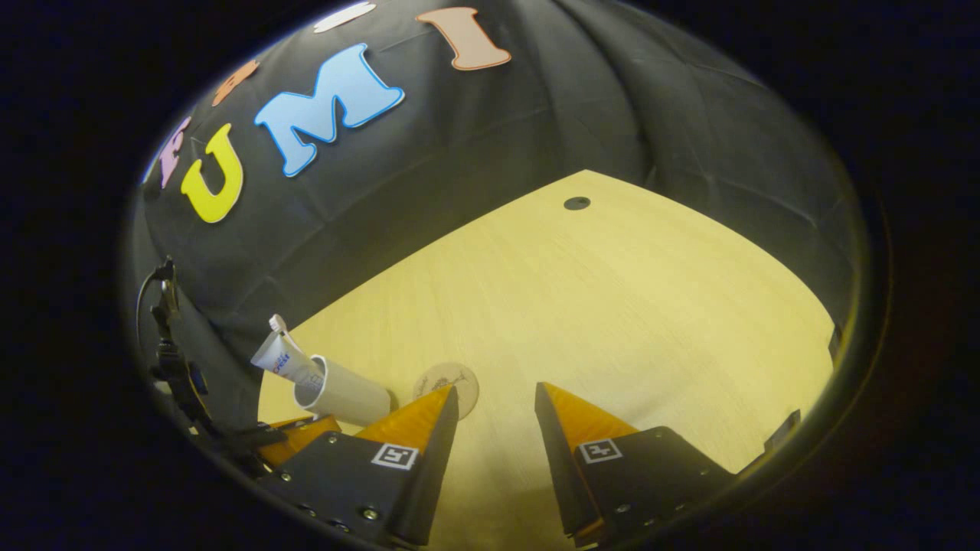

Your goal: Put the toothbrush and toothpaste on the desktop into the cup, then pick up the cup and place it on the coaster on the desktop.

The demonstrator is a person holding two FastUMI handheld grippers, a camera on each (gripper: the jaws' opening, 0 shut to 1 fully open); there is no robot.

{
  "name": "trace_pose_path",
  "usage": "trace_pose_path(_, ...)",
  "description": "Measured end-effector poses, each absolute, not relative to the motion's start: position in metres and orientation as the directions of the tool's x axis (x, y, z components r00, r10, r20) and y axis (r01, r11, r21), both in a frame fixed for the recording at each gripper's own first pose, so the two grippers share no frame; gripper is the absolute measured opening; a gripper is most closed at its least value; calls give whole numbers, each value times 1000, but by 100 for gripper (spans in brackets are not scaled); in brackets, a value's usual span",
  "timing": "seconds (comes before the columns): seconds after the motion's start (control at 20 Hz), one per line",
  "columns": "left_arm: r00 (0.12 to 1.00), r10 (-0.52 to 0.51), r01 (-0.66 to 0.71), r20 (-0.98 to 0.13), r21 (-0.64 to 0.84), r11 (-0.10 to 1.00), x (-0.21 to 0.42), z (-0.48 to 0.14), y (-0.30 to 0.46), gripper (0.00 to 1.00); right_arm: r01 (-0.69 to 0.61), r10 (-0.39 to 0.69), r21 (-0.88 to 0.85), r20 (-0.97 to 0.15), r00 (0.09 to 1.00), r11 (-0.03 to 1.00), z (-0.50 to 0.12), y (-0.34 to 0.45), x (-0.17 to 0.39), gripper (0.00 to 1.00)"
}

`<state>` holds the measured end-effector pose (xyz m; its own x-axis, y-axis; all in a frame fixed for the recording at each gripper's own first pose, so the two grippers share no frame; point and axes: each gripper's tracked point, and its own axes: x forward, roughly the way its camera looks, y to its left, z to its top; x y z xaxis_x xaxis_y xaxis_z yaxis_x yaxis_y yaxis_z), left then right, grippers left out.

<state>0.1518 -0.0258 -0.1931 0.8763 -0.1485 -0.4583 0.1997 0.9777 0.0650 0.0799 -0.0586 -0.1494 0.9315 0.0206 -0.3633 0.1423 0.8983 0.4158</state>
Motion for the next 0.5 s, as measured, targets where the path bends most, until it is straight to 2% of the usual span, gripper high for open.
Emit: trace_pose_path(0.5,857,-231,303,-460,88,949,166,-194,-99,14,207,-28,439,-380,925,875,-158,-103,64,61)
